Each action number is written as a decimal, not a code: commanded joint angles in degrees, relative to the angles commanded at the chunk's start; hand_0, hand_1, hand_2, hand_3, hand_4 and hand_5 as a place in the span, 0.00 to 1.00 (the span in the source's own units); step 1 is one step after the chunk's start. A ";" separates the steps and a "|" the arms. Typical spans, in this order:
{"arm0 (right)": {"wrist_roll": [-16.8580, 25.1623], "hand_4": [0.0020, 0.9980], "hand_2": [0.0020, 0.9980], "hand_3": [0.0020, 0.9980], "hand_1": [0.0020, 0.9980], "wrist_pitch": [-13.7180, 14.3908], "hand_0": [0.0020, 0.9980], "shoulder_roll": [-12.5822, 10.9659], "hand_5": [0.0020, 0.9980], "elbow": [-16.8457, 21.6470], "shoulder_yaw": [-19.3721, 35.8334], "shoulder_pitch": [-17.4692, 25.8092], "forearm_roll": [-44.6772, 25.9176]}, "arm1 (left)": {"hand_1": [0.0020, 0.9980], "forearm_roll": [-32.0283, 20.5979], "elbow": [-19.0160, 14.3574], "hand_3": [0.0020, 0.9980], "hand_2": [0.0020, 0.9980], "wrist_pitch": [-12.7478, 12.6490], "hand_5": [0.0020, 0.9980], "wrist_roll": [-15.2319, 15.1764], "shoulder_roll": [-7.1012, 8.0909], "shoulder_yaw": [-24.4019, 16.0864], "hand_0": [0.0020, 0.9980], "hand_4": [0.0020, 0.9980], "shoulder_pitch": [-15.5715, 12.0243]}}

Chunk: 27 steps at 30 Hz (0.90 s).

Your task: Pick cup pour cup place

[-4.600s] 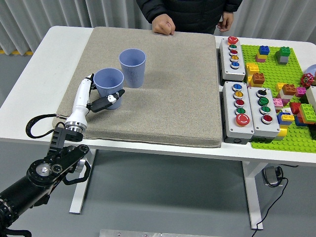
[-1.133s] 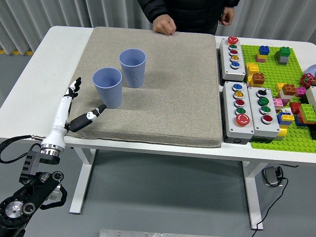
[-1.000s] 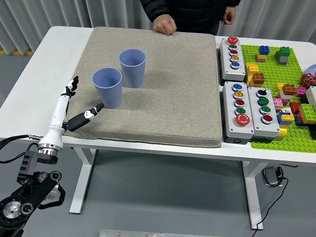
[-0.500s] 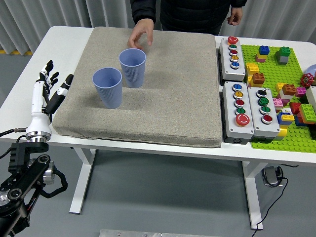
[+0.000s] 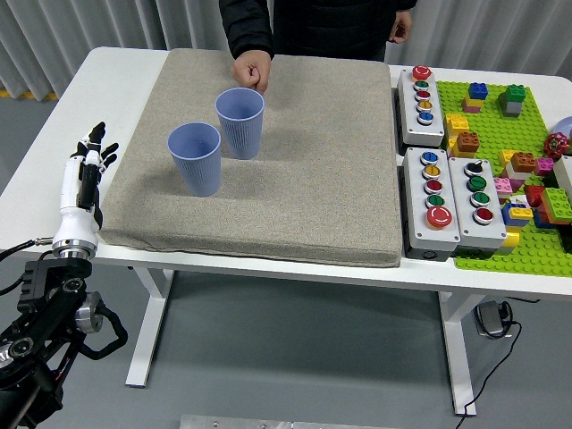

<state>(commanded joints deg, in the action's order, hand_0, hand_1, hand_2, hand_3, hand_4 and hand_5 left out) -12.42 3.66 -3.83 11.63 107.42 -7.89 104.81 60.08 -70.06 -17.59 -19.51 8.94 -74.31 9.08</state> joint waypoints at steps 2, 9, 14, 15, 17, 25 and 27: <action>0.03 0.06 0.67 0.64 0.71 0.01 0.70 -0.02 0.32 -0.01 -0.01 -0.07 -0.03 | 0.83 0.41 0.03 0.89 0.95 -0.03 1.00 0.07 -0.04 0.10 0.81 0.73 0.08; 0.03 0.06 0.67 0.64 0.71 0.04 0.70 -0.04 0.32 -0.02 -0.10 -0.18 -0.24 | 0.83 0.85 0.24 0.89 0.95 -0.49 1.00 0.08 -0.14 0.51 0.81 0.73 0.23; 0.02 0.06 0.67 0.64 0.71 0.02 0.70 -0.02 0.32 -0.01 -0.06 -0.13 -0.21 | 0.83 1.22 0.23 0.90 0.95 -0.49 1.00 0.19 -0.20 0.58 0.81 0.73 0.17; 0.02 0.06 0.67 0.64 0.71 0.02 0.70 -0.02 0.32 -0.01 -0.06 -0.12 -0.21 | 0.83 1.23 0.22 0.90 0.95 -0.50 1.00 0.19 -0.19 0.58 0.81 0.73 0.17; 0.04 0.06 0.67 0.64 0.71 0.01 0.70 -0.02 0.32 -0.01 -0.02 -0.10 -0.13 | 0.83 1.22 0.17 0.90 0.95 -0.52 1.00 0.20 -0.17 0.58 0.81 0.73 0.16; 0.05 0.06 0.67 0.64 0.71 0.01 0.70 -0.01 0.32 -0.02 -0.05 -0.05 -0.18 | 0.83 0.64 0.13 0.90 0.95 -0.37 1.00 0.29 -0.18 0.49 0.81 0.74 0.10; 0.07 0.06 0.67 0.64 0.71 0.00 0.70 -0.02 0.32 -0.03 -0.05 -0.06 -0.18 | 0.83 0.22 0.11 0.90 0.95 -0.27 1.00 0.23 -0.17 0.43 0.81 0.74 0.14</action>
<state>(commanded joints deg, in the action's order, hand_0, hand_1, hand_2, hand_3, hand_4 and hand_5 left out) -12.35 3.66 -3.85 11.60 107.37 -7.95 104.63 60.30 -69.95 -17.85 -19.28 8.78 -73.88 9.23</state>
